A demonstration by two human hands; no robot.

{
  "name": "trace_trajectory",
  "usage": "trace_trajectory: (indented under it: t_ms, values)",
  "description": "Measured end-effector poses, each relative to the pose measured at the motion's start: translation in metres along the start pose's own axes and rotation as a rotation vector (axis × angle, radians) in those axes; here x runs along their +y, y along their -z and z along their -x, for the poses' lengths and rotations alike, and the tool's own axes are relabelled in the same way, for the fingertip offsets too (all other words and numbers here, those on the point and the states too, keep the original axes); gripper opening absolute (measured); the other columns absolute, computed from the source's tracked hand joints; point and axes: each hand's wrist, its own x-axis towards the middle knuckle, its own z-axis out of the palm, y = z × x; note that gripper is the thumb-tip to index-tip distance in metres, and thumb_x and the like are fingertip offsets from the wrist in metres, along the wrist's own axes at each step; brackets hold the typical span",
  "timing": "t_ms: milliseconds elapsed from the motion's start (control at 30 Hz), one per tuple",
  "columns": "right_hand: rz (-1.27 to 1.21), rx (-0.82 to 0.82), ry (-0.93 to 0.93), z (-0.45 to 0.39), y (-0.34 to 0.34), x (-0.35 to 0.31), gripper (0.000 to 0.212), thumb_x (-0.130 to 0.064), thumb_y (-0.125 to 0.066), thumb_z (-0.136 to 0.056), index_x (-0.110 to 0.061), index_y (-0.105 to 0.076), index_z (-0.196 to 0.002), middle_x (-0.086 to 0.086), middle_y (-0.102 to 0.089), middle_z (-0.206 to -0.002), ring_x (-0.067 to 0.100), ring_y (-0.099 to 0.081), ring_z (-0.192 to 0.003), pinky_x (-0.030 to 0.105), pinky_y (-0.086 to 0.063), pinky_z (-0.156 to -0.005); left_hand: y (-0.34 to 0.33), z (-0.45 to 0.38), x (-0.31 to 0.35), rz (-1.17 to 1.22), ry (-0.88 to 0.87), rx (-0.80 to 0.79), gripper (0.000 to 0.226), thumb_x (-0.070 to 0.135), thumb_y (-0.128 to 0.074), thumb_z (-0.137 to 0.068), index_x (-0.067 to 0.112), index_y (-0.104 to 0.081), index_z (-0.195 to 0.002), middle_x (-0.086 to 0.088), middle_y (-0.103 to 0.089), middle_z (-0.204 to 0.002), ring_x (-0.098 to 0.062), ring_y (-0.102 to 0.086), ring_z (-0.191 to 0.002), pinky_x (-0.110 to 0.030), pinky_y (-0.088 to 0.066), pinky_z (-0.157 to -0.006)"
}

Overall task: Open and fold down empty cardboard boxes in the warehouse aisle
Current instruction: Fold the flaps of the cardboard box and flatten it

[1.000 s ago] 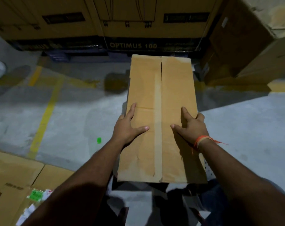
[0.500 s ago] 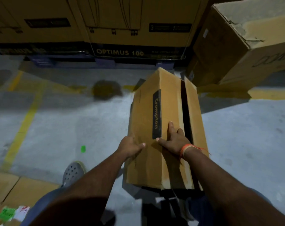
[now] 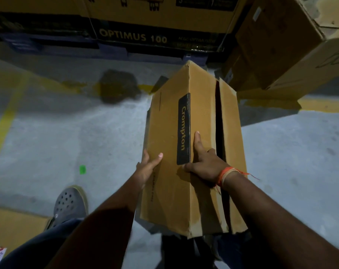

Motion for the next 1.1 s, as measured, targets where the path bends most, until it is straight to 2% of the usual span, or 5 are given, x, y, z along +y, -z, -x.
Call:
trace_trajectory:
  t_ms: [200, 400, 633, 1000, 1100]
  values:
    - [0.143, 0.088, 0.160, 0.005, -0.015, -0.005, 0.102, -0.031, -0.056, -0.099, -0.075, 0.031, -0.128, 0.022, 0.005, -0.161, 0.050, -0.034, -0.139, 0.055, -0.037, -0.115, -0.004, 0.036, 0.023, 0.008, -0.062, -0.080, 0.132, 0.084, -0.077, -0.059, 0.047, 0.002, -0.158, 0.000, -0.031, -0.164, -0.028, -0.037, -0.146, -0.055, -0.034, -0.118]
    - [0.320, 0.114, 0.110, -0.003, -0.017, 0.001, 0.068, -0.015, -0.039, -0.103, -0.059, -0.018, -0.151, 0.016, 0.009, -0.160, 0.053, -0.023, -0.143, 0.058, -0.029, -0.119, -0.002, 0.037, 0.011, -0.008, -0.155, -0.151, 0.112, 0.070, -0.081, -0.071, 0.050, -0.013, -0.158, 0.005, -0.036, -0.162, -0.023, -0.044, -0.142, -0.047, -0.042, -0.115]
    - [0.267, 0.189, 0.127, 0.012, 0.012, 0.016, 0.070, -0.022, -0.062, -0.097, -0.046, -0.028, -0.154, 0.007, -0.018, -0.142, 0.036, -0.046, -0.129, 0.036, -0.027, -0.121, -0.017, 0.049, 0.027, -0.050, -0.270, -0.148, 0.098, 0.060, -0.087, -0.069, 0.053, -0.034, -0.151, 0.005, -0.043, -0.157, -0.016, -0.049, -0.137, -0.043, -0.046, -0.112]
    - [-0.209, 0.070, 0.506, 0.008, -0.005, -0.014, 0.085, -0.024, -0.083, -0.082, -0.039, -0.038, -0.153, -0.003, -0.035, -0.152, 0.010, -0.043, -0.135, 0.003, -0.029, -0.104, 0.058, 0.176, 0.143, -0.903, -0.351, 0.614, 0.091, 0.078, -0.074, -0.065, 0.060, -0.037, -0.146, -0.008, -0.037, -0.138, -0.033, -0.037, -0.129, -0.047, -0.044, -0.105]
    - [-0.156, 0.005, 0.431, 0.004, -0.023, -0.027, 0.091, -0.038, -0.083, -0.078, -0.042, -0.033, -0.154, 0.003, -0.035, -0.149, 0.020, -0.047, -0.134, 0.024, -0.038, -0.112, 0.059, 0.217, 0.150, -1.027, -0.416, 0.716, 0.083, 0.063, -0.078, -0.073, 0.056, -0.040, -0.146, -0.003, -0.034, -0.141, -0.028, -0.035, -0.130, -0.043, -0.043, -0.105]
